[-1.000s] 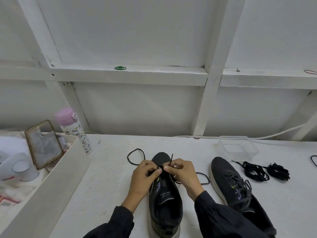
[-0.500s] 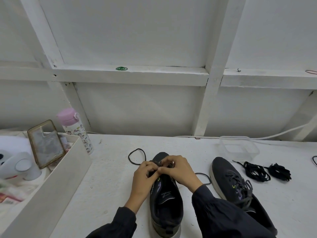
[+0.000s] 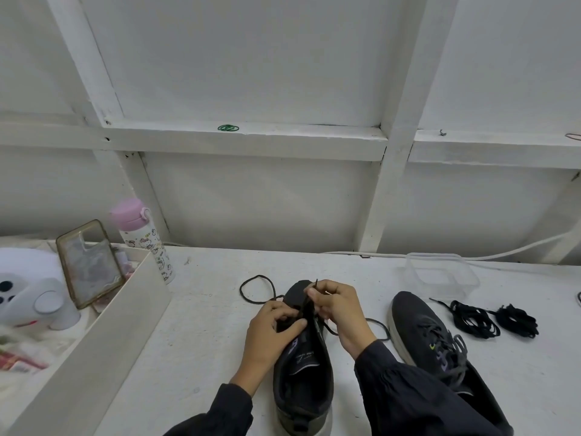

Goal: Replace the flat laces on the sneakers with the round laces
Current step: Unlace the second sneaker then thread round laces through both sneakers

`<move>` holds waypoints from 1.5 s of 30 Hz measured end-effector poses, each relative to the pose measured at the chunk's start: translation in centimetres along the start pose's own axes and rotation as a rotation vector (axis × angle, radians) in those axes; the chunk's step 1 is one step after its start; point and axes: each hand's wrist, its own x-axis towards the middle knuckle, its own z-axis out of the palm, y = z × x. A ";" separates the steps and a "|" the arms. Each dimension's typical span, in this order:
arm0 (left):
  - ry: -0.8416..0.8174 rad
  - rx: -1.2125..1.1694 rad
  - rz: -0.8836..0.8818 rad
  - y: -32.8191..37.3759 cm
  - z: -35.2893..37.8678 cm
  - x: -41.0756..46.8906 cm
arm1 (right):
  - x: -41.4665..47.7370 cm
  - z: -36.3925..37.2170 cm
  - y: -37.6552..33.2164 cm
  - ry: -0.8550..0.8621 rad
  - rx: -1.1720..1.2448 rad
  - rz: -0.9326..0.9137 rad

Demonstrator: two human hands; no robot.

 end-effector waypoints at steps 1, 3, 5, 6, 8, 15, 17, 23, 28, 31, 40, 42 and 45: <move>0.002 -0.005 -0.001 -0.1 0.1 0.0 | 0.0 -0.2 0.2 -0.004 0.037 0.013; 0.018 0.000 0.003 -0.3 0.4 0.0 | -0.1 -0.5 0.5 -0.020 0.027 0.012; 0.044 0.000 0.022 -0.2 0.7 -0.1 | -0.1 -0.6 0.5 -0.044 -0.025 -0.006; 0.058 -0.012 0.035 -0.2 0.9 -0.3 | 0.0 -0.8 0.6 -0.054 -0.051 -0.014; 0.087 -0.040 0.048 -0.2 1.2 -0.5 | 0.0 -1.0 0.7 -0.080 -0.111 -0.014; 0.132 -0.037 0.083 0.8 1.0 -0.6 | -0.1 -0.1 0.6 -0.052 -0.340 -0.111; 0.123 -0.098 0.116 1.5 0.9 -0.4 | -0.1 0.2 0.4 -0.027 -0.453 -0.168; 0.020 -0.187 0.024 2.4 1.8 0.3 | 0.3 0.3 0.1 0.026 -0.784 -0.295; 0.018 -0.098 0.064 2.1 2.2 0.3 | 0.6 0.2 -0.3 0.006 -0.784 -0.277; -0.005 -0.111 0.066 1.9 1.9 0.2 | 0.5 0.4 -1.3 -0.011 -0.631 -0.250; -0.019 -0.118 0.041 1.5 1.8 0.2 | 1.0 0.9 -6.4 -0.091 -0.188 -0.383; -0.019 -0.131 0.043 1.3 1.7 0.1 | 1.1 1.1 -8.1 -0.089 -0.089 -0.410; -0.027 -0.148 0.050 1.2 1.6 0.1 | 1.7 1.0 -10.7 -0.064 0.149 -0.430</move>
